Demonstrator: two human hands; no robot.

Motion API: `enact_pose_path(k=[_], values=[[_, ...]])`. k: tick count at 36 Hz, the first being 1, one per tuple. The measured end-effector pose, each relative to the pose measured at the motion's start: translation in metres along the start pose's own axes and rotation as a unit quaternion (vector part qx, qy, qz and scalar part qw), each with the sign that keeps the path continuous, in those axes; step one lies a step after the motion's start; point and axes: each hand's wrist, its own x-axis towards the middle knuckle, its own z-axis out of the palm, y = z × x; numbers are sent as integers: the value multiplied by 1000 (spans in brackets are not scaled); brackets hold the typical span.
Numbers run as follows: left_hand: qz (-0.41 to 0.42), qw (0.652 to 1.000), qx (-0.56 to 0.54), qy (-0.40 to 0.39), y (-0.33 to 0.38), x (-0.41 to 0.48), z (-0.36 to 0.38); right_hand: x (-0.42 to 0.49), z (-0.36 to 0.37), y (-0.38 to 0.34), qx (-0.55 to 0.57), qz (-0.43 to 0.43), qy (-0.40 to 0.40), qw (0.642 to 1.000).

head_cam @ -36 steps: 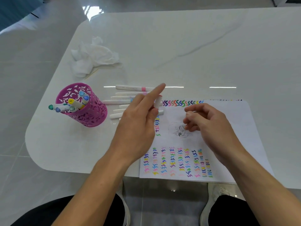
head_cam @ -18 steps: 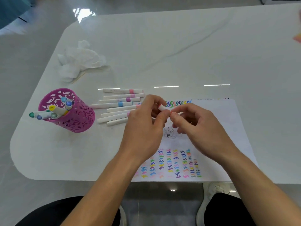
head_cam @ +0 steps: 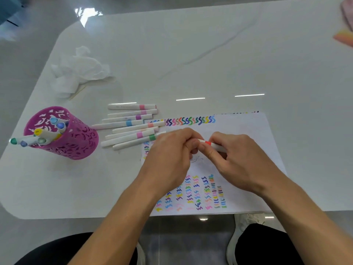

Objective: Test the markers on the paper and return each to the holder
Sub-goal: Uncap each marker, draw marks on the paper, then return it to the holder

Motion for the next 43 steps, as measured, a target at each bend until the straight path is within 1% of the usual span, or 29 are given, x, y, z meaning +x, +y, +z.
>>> enact_pose_path(k=[3, 8, 11, 13, 17, 19, 22, 24, 27, 29, 31, 35, 38, 43], values=[[-16, 998, -59, 10, 2, 0, 4, -1, -1, 1, -7, -7, 8, 1000], [-42, 993, -111, 22, 3, 2, 8, -1, -1, 3, -40, -10, 34, 999], [-43, 989, -131, 44, 3, 3, 6, 0, 1, 6, -24, 4, 54, 998], [-40, 989, -132, 53, 4, 4, 5, 1, 0, 6, -12, 13, 51, 999], [-42, 992, -93, 71, 4, 4, 6, 2, -5, 5, 19, 39, 20, 999], [-57, 991, -85, 83, 2, 6, 6, 3, -7, 9, 67, 49, 13, 996], [-71, 989, -76, 108, -1, 8, 4, 3, -9, 15, 138, 53, 32, 988], [-69, 989, -59, 118, -2, 8, 3, 4, -10, 20, 160, 62, 45, 984], [-39, 990, 15, 134, -3, 7, 4, 7, -12, 24, 198, 68, 68, 975], [3, 988, 86, 132, -4, 7, 5, 8, -13, 24, 237, 67, 88, 965], [34, 984, 130, 116, -5, 6, 7, 10, -14, 23, 279, 80, 103, 952], [58, 981, 154, 99, -7, 8, 13, 14, -16, 24, 389, 124, 106, 907], [47, 981, 162, 96, -8, 7, 13, 17, -16, 23, 450, 146, 106, 875], [46, 980, 167, 94, -10, 9, 14, 21, -12, 27, 459, 123, 117, 872]])
